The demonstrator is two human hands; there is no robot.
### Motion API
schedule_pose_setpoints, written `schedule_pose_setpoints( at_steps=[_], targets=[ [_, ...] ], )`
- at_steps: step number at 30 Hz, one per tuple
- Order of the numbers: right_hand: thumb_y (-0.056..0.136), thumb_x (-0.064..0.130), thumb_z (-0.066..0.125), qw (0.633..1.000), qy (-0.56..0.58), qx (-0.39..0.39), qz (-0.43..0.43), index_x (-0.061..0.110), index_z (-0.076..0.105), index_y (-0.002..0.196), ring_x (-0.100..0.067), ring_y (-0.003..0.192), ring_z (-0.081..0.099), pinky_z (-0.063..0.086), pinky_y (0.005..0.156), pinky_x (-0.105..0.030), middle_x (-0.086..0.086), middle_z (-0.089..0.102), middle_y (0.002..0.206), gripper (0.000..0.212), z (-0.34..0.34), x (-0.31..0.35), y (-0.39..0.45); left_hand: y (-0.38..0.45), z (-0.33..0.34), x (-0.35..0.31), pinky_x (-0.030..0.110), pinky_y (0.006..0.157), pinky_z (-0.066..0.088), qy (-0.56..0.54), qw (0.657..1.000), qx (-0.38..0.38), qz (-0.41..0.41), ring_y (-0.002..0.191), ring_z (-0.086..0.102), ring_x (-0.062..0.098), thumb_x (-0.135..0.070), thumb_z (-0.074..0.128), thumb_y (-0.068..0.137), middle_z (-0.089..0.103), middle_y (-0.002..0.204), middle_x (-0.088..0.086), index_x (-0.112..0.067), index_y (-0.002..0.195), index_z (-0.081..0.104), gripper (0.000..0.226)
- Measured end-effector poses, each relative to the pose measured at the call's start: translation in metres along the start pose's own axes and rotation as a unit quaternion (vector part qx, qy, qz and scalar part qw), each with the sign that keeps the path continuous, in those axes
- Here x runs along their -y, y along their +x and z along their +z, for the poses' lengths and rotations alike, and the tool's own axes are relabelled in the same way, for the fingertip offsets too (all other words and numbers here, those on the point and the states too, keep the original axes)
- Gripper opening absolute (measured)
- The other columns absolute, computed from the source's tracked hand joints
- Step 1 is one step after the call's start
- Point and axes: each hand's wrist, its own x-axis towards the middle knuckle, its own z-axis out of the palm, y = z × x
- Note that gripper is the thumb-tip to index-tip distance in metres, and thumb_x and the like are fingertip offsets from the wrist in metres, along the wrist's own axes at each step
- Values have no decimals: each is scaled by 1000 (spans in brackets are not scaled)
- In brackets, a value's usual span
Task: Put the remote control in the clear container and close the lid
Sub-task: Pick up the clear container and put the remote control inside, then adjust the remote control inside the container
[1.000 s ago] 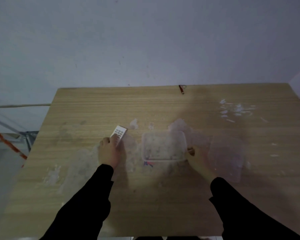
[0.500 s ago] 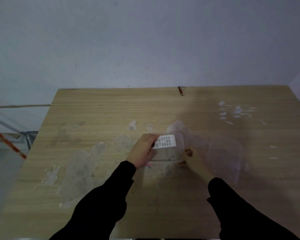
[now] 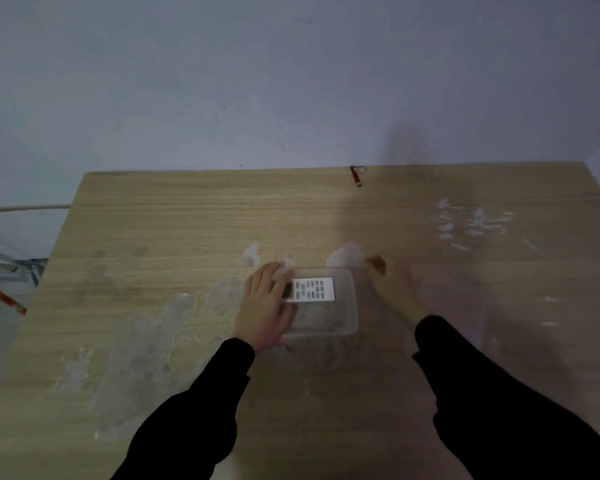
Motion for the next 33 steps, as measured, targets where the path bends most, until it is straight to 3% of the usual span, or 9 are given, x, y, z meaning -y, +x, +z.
schedule_pose_setpoints(
  at_steps=[6,10,14,17,20,24,27,30,33],
  targets=[
    [83,5,52,986,-125,-1,-110,7,25,144,-37,133,32,31,111,-44,-22,27,150,67,3,42,107,-2,5,9,42,114,29,-28,999,21,1,137,31,26,-44,43,92,35,150,7,-21,143,26,58],
    [87,14,48,948,-277,98,-123,17,25,144,-38,144,5,17,115,-59,-11,-6,160,61,8,47,166,-2,12,12,42,114,30,-58,998,14,-19,137,31,27,-39,47,91,33,152,7,-25,144,24,59],
    [89,7,43,949,-262,30,-173,2,46,129,-39,131,38,36,108,-52,-17,32,152,40,6,46,178,-2,15,15,41,114,30,-68,997,13,-19,137,31,27,-38,46,91,31,152,6,-28,144,20,60],
    [87,10,47,984,-122,-17,-131,7,65,99,-32,102,60,47,88,-39,-16,66,114,23,4,47,169,-3,15,14,43,113,32,-71,997,16,-19,136,32,27,-36,48,91,32,152,7,-25,144,23,59],
    [85,6,50,993,-90,-16,-70,3,65,93,-34,100,57,39,78,-29,-20,63,108,17,5,35,153,-2,12,12,44,112,33,-66,998,18,-15,135,33,29,-35,47,91,34,151,9,-20,142,29,56],
    [87,9,58,986,-89,-7,-138,11,63,89,-24,80,59,39,66,-25,-11,65,94,6,-1,31,108,0,3,6,44,113,28,-53,998,4,-26,137,31,26,-43,39,93,39,148,7,-19,140,35,52],
    [82,2,59,982,-67,51,-167,13,63,89,-14,75,55,36,58,-9,-1,65,87,14,-2,36,62,4,-5,-12,45,114,25,-106,993,-12,-54,138,28,28,-33,55,90,37,148,11,-19,143,28,61],
    [79,0,59,961,-68,102,-247,16,64,88,-10,79,55,36,65,-6,2,64,85,19,-2,43,15,12,-11,-34,44,113,21,-152,987,-11,-51,139,25,29,-25,64,84,34,149,13,-16,144,26,71],
    [80,2,60,943,-37,148,-296,14,64,89,9,76,51,35,67,-4,18,58,79,15,-1,40,-27,16,-15,-46,47,114,16,-142,989,-10,-44,137,32,25,-20,63,84,48,141,8,-16,121,55,38]
  ],
)
